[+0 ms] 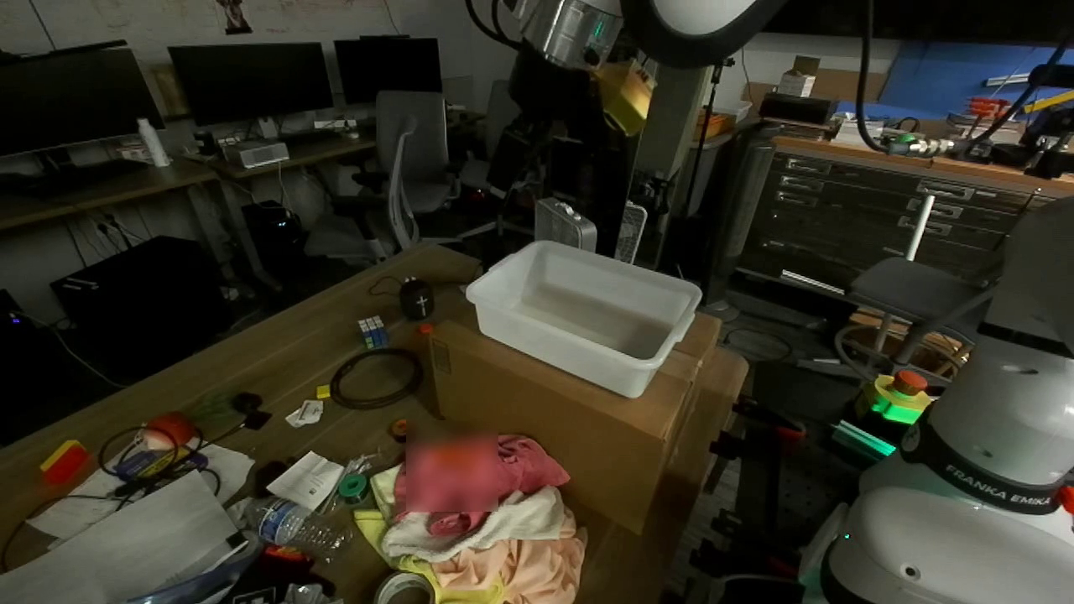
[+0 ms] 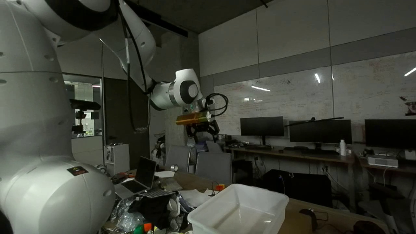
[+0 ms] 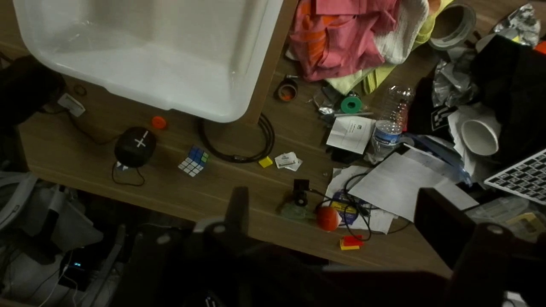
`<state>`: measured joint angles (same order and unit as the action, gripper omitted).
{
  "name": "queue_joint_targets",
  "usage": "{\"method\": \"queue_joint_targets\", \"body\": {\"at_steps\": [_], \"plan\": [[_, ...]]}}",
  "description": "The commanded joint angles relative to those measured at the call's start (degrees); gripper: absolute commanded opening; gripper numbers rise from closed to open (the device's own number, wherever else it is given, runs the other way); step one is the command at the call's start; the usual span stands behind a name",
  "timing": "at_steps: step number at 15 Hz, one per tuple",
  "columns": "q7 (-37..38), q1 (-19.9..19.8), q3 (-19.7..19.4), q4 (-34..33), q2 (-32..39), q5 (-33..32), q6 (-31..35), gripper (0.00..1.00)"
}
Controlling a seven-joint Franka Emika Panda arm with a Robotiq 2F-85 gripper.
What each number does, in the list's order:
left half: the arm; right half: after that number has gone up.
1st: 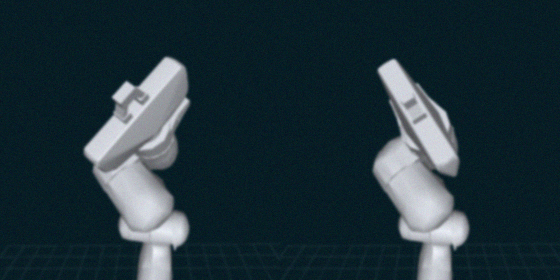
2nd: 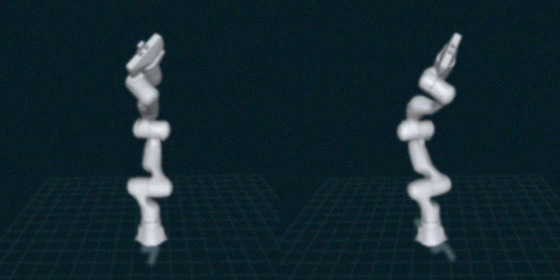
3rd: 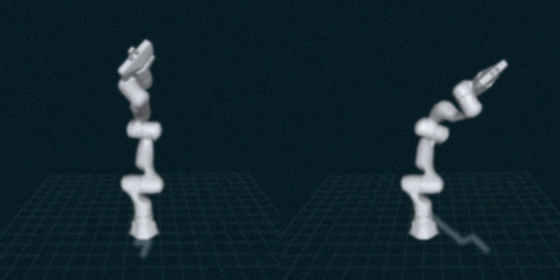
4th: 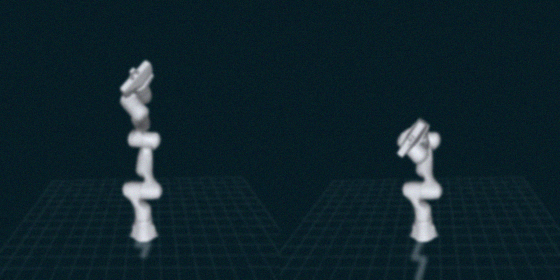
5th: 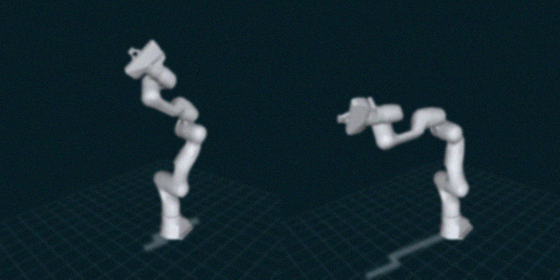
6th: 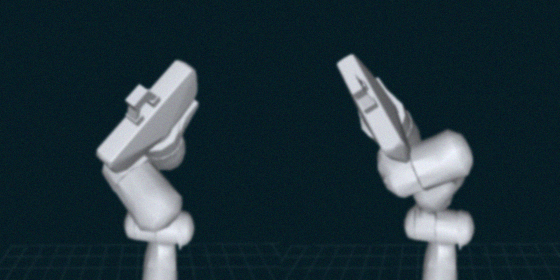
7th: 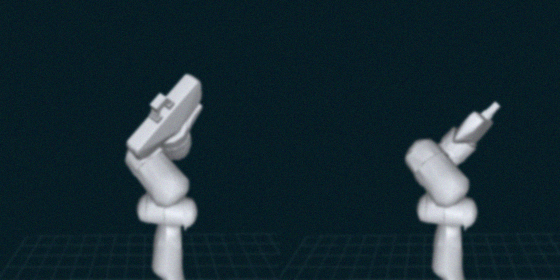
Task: Pick up the fabrics from the plastic dish and put them on the table. Pick up the plastic dish from the box and put it on the table.
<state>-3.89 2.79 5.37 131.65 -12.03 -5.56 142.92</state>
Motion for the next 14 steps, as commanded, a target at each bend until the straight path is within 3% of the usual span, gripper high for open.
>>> {"method": "queue_joint_targets", "body": {"at_steps": [1,8,14], "plan": [[1.47,-0.61,-0.56,-1.37,2.73,-1.83,-2.12,1.00],[2.90,-1.85,-2.27,-2.13,9.61,-3.85,-5.86,1.00],[-3.68,-2.36,-4.29,-3.05,14.67,2.24,-7.51,1.00]]}}
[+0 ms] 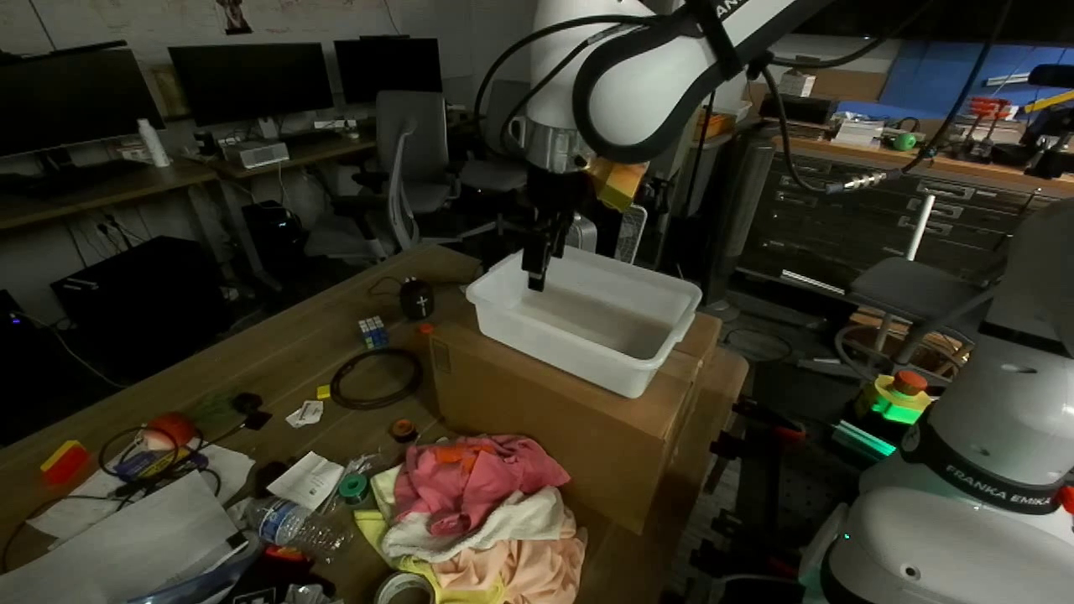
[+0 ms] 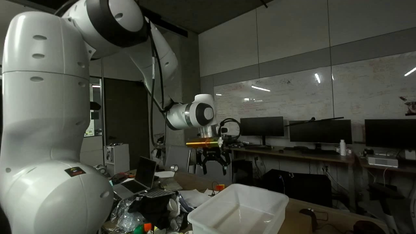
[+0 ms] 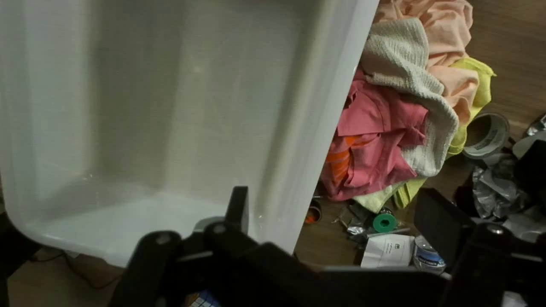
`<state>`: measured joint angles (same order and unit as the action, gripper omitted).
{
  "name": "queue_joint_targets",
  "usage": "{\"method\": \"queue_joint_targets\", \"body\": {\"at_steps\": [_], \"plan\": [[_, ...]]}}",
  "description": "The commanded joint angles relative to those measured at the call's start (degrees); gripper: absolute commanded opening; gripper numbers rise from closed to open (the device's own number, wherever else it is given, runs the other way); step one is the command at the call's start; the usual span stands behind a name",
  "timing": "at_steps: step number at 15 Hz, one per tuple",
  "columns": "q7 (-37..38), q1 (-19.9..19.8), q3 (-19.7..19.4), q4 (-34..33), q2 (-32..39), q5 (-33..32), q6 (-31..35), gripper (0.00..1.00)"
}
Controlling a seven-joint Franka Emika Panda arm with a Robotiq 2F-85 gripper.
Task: Pick up the fabrics from the plastic dish and put them on the table. Pick up the plastic dish from the box and put it on the table.
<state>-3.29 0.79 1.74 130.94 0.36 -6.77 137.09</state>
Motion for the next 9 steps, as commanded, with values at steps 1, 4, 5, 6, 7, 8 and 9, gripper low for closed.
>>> {"method": "queue_joint_targets", "body": {"at_steps": [1,4,5,6,7,8,9], "plan": [[-6.67,-0.53,-0.79,-2.53,2.83,5.49,-2.08,1.00],[-13.88,-1.35,-1.09,-3.01,4.54,9.75,-3.24,1.00],[-16.12,-1.63,-1.07,-3.13,5.10,10.47,-3.67,1.00],[-18.24,-1.92,-1.03,-3.41,5.68,11.05,-4.20,1.00],[-19.70,-2.18,-1.03,-3.59,6.27,10.73,-4.47,1.00],[-20.69,-2.41,-1.04,-3.94,6.91,10.45,-4.75,1.00],[-21.53,-2.65,-1.07,-4.41,7.67,9.93,-5.11,1.00]]}}
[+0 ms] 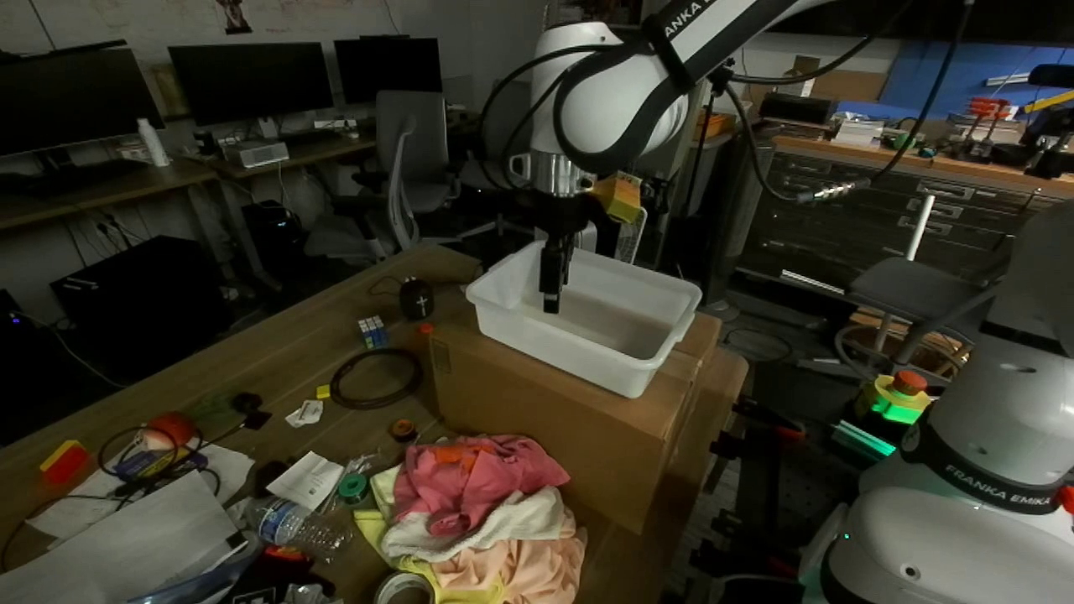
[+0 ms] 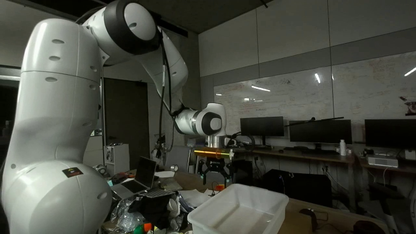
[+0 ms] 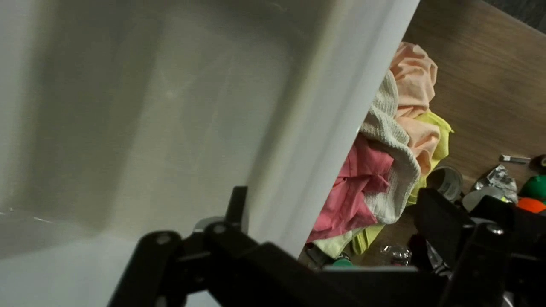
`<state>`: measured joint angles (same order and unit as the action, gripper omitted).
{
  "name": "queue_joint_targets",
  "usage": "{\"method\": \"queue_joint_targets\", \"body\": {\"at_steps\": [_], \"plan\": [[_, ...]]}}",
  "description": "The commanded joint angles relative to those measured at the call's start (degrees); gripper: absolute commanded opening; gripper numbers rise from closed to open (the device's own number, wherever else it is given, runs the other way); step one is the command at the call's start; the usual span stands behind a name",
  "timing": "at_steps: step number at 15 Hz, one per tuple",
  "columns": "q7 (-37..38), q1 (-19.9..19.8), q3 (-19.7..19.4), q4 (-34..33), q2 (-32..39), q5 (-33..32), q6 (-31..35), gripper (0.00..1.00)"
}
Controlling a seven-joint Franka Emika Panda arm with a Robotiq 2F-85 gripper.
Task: Pick up the fabrics from the plastic dish and put them on the table. Pick up the plastic dish from the box and put it on the table.
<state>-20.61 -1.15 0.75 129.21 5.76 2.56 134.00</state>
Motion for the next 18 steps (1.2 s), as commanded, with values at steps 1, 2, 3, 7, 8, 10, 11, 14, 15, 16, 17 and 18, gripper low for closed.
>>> {"method": "queue_joint_targets", "body": {"at_steps": [1,2,3,7,8,10,11,14,15,16,17,18], "plan": [[-5.00,-0.95,-0.05,-3.07,2.98,0.45,-2.32,1.00],[-5.91,-1.16,0.03,-3.56,3.71,0.40,-2.73,1.00],[-7.14,-1.38,0.21,-4.06,4.50,0.70,-3.28,1.00],[-10.01,-1.81,0.97,-5.93,7.52,1.32,-4.64,1.00],[-10.50,-1.89,1.11,-6.25,8.19,1.20,-4.64,1.00],[-11.53,-2.27,1.55,-6.88,9.34,1.82,-4.67,1.00],[-12.14,-2.59,1.83,-7.05,9.75,2.60,-4.51,1.00],[-11.16,-3.17,2.21,-6.99,11.00,5.56,-1.23,1.00],[-10.48,-3.38,2.21,-6.96,11.50,6.70,0.32,1.00],[-10.53,-3.61,2.24,-7.02,11.96,7.32,1.15,1.00],[-10.29,-3.68,2.16,-6.66,12.26,7.39,2.45,1.00],[-9.94,-3.73,2.03,-6.46,12.74,6.97,3.86,1.00]]}}
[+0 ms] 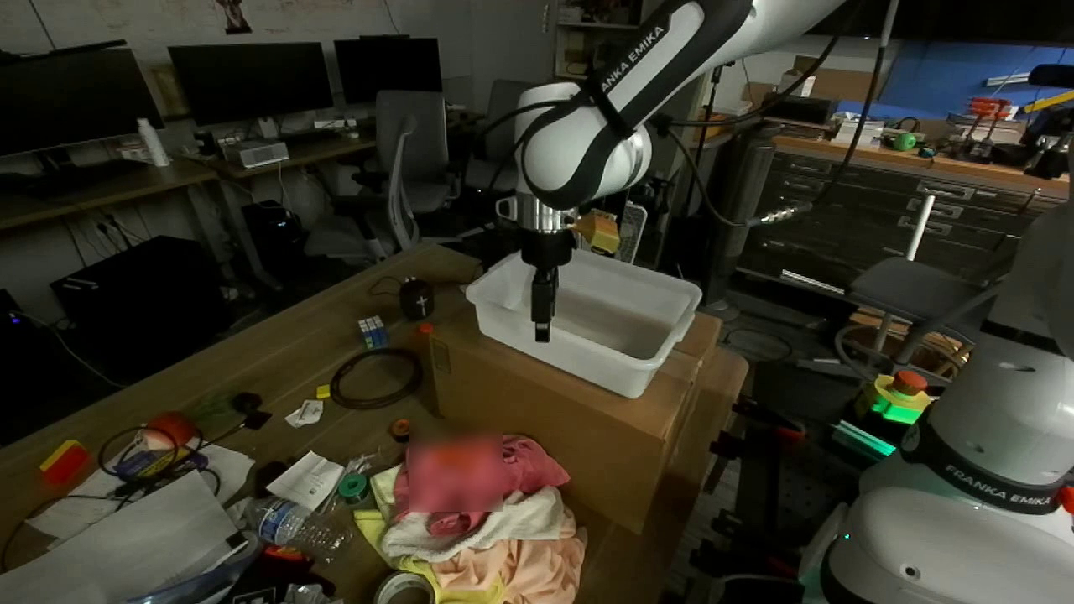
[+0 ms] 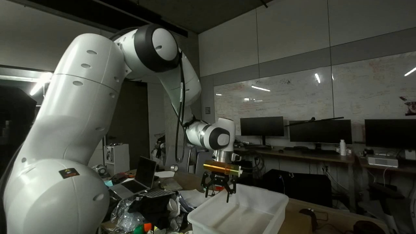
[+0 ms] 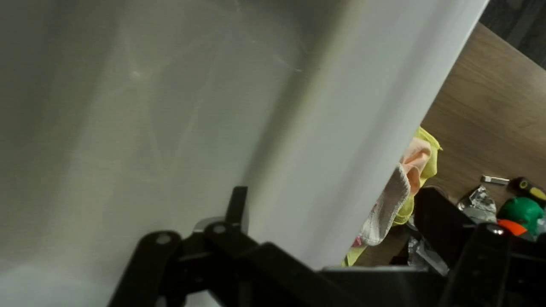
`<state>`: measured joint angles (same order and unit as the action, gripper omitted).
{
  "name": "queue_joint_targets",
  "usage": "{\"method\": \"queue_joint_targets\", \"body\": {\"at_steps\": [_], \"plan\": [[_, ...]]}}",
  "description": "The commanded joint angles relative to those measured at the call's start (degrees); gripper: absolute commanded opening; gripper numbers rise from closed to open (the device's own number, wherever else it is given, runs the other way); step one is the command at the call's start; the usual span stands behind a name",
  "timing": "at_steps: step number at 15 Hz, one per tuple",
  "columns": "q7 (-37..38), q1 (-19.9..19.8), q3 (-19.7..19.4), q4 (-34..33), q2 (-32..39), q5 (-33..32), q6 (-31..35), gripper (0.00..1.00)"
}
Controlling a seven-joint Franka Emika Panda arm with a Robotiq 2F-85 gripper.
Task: Pick up the fabrics from the plastic dish and put them on the table. Pick up the plastic dish from the box and put it on the table.
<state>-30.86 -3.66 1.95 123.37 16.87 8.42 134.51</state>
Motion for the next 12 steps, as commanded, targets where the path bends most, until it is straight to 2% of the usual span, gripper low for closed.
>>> {"method": "queue_joint_targets", "body": {"at_steps": [1,11,12], "plan": [[0.36,-1.36,0.82,-0.40,2.03,0.64,4.24,1.00],[1.44,-1.55,1.20,0.97,5.51,-2.41,9.21,0.98],[1.23,-1.65,1.36,1.06,5.39,-2.46,9.24,0.74]]}}
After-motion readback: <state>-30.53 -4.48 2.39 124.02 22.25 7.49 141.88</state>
